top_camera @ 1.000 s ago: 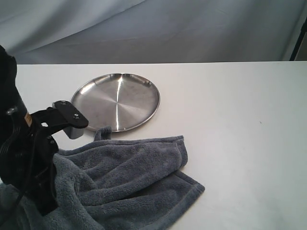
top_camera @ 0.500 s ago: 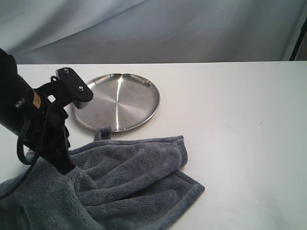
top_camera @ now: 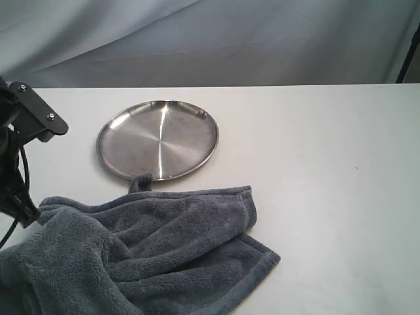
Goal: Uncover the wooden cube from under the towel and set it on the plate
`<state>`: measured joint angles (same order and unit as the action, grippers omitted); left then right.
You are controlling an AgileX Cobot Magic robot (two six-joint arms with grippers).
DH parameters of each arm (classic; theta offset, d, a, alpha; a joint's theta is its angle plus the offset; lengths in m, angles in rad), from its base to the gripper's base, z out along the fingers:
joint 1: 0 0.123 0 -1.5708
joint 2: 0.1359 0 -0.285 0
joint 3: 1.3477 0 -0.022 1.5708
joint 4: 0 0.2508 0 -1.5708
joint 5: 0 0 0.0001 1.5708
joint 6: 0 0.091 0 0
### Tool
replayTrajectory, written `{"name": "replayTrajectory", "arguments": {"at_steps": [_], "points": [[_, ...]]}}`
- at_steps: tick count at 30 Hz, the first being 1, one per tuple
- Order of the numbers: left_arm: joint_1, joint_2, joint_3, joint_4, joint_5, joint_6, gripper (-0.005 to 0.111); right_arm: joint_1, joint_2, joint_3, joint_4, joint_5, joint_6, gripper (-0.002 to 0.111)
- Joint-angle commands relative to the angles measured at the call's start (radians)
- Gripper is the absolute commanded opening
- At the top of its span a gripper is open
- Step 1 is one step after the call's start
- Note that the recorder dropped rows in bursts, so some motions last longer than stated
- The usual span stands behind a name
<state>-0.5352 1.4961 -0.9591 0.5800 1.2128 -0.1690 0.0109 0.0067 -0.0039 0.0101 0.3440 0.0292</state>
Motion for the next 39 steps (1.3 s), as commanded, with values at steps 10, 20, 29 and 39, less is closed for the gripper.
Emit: {"name": "replayTrajectory", "arguments": {"at_steps": [10,20,29,39], "points": [[-0.004,-0.005,0.001,-0.58,0.008,0.386,0.0,0.0,-0.007,0.004,-0.01,-0.002,0.003,0.0],[-0.004,-0.005,-0.001,-0.785,-0.179,0.462,0.0,0.0,-0.007,0.004,-0.01,-0.002,0.001,0.0],[-0.004,-0.005,-0.001,-0.79,-0.341,0.462,0.0,0.0,-0.007,0.004,-0.01,-0.002,0.001,0.0],[-0.004,-0.005,-0.001,-0.736,-0.34,0.462,0.002,0.0,-0.007,0.004,-0.01,-0.002,0.003,0.0]]}}
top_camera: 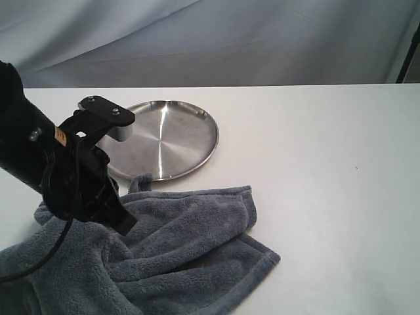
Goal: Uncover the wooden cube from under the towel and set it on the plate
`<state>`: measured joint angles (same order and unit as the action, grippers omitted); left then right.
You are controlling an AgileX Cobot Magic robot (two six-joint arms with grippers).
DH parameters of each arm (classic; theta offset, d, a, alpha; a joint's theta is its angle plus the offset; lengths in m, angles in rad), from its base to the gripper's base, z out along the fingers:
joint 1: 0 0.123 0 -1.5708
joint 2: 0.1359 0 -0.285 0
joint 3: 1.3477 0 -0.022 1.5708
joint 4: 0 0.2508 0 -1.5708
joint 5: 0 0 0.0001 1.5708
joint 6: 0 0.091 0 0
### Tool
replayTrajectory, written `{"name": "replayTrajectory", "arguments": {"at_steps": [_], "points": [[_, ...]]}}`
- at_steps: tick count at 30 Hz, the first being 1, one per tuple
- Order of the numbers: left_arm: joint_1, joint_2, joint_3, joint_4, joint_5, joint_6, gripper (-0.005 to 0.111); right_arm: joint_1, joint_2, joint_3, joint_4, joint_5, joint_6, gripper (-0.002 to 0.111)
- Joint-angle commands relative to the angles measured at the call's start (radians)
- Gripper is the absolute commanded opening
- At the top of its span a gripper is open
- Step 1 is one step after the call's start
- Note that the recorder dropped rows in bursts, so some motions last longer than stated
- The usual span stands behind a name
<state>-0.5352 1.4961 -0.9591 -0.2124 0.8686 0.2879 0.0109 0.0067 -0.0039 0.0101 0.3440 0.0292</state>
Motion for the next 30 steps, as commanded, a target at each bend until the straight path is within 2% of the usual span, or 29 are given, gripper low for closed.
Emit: {"name": "replayTrajectory", "arguments": {"at_steps": [1,5,9,13,15,18,20,24,30], "points": [[-0.004,-0.005,-0.001,0.086,0.011,0.006,0.003,0.0,-0.007,0.004,-0.01,-0.002,0.003,0.0],[-0.004,-0.005,-0.001,0.223,0.075,-0.017,0.008,0.0,-0.007,0.004,-0.01,-0.002,0.003,0.0],[-0.004,-0.005,-0.001,0.323,0.103,-0.12,0.021,0.0,-0.007,0.004,-0.01,-0.002,0.003,0.0],[-0.004,-0.005,0.001,0.471,0.127,-0.267,0.046,0.0,-0.007,0.004,-0.01,-0.002,0.003,0.0],[-0.004,-0.005,0.001,0.536,0.136,-0.365,0.064,0.0,-0.007,0.004,-0.01,-0.002,0.001,0.0],[-0.004,-0.005,0.001,0.53,0.134,-0.421,0.086,0.0,-0.007,0.004,-0.01,-0.002,0.001,0.0],[-0.004,-0.005,0.001,0.497,0.134,-0.419,0.095,0.0,-0.007,0.004,-0.01,-0.002,0.001,0.0],[-0.004,-0.005,0.001,0.477,0.139,-0.412,0.096,0.0,-0.007,0.004,-0.01,-0.002,0.001,0.0],[-0.004,-0.005,0.001,0.521,0.234,-0.41,0.096,0.0,-0.007,0.004,-0.01,-0.002,0.003,0.0]]}}
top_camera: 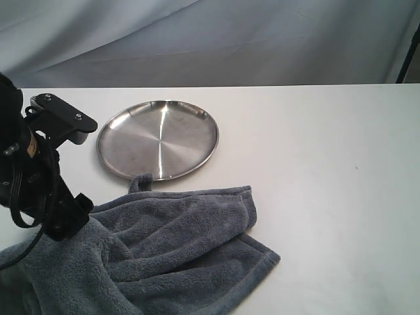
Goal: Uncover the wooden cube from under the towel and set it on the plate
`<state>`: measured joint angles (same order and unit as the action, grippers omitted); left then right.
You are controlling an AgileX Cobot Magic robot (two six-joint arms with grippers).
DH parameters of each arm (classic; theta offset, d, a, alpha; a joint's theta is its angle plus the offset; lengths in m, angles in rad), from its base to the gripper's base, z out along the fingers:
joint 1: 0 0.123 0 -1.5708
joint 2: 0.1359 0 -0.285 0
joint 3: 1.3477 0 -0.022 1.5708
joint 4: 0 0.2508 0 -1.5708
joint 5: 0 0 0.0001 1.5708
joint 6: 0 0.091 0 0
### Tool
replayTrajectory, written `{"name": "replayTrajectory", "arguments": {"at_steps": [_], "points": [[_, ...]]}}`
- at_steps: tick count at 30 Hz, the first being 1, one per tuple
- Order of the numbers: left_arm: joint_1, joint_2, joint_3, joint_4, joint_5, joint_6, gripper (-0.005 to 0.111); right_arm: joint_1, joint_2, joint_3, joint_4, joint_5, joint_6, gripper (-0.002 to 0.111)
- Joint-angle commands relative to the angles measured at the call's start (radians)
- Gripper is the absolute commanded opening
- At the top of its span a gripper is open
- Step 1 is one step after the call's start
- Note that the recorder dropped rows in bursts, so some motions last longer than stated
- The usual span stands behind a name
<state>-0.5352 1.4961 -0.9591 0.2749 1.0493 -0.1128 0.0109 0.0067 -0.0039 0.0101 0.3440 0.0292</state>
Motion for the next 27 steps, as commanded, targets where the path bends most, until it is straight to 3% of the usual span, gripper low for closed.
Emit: {"name": "replayTrajectory", "arguments": {"at_steps": [1,12,21,27], "points": [[-0.004,-0.005,0.001,0.048,0.058,-0.009,0.096,0.0,-0.007,0.004,-0.01,-0.002,0.003,0.0],[-0.004,-0.005,0.02,0.101,0.172,0.043,0.096,0.0,-0.007,0.004,-0.01,-0.002,0.003,0.0],[-0.004,-0.005,0.224,0.101,0.172,0.069,0.096,0.0,-0.007,0.004,-0.01,-0.002,0.001,0.0],[-0.004,-0.005,0.18,0.06,0.172,0.069,0.096,0.0,-0.007,0.004,-0.01,-0.002,0.003,0.0]]}}
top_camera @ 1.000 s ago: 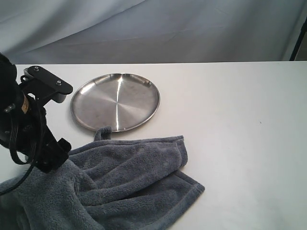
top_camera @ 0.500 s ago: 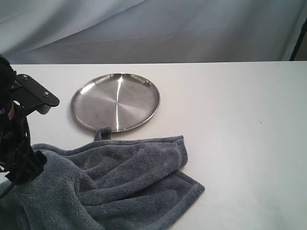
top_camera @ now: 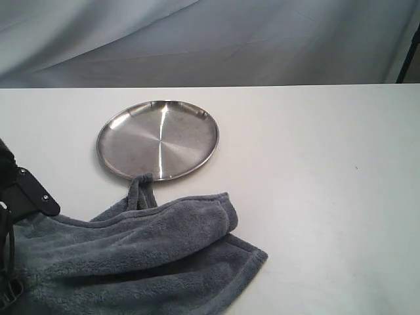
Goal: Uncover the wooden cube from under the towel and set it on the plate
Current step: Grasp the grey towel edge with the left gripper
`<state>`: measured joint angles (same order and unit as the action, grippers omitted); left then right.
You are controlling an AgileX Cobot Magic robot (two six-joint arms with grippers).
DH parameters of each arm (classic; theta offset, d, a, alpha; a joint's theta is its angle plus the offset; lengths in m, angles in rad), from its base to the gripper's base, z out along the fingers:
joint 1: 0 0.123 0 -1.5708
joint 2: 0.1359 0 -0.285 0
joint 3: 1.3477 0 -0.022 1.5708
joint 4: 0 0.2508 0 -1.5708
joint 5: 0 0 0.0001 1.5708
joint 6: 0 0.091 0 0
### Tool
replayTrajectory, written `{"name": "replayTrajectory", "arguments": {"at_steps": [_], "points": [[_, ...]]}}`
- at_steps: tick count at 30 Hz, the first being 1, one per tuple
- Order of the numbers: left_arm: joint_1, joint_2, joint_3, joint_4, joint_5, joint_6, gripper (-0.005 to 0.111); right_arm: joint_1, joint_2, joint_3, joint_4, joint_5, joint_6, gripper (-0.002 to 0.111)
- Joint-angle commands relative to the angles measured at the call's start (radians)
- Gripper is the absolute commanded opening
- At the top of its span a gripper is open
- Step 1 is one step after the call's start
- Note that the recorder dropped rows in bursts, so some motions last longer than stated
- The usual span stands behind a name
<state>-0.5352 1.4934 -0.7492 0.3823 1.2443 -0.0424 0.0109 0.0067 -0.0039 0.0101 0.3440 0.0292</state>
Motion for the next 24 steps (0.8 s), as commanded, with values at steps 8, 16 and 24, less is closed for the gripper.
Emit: {"name": "replayTrajectory", "arguments": {"at_steps": [8,16,24], "points": [[-0.004,-0.003,-0.03,-0.291,-0.198,0.156,0.057,0.0,-0.007,0.004,-0.01,-0.002,0.003,0.0],[-0.004,-0.003,-0.045,-0.302,-0.215,0.159,0.0,0.0,-0.007,0.004,-0.01,-0.002,0.001,0.0],[-0.004,-0.027,-0.106,-0.302,-0.153,0.156,0.0,0.0,-0.007,0.004,-0.01,-0.002,0.001,0.0]]}}
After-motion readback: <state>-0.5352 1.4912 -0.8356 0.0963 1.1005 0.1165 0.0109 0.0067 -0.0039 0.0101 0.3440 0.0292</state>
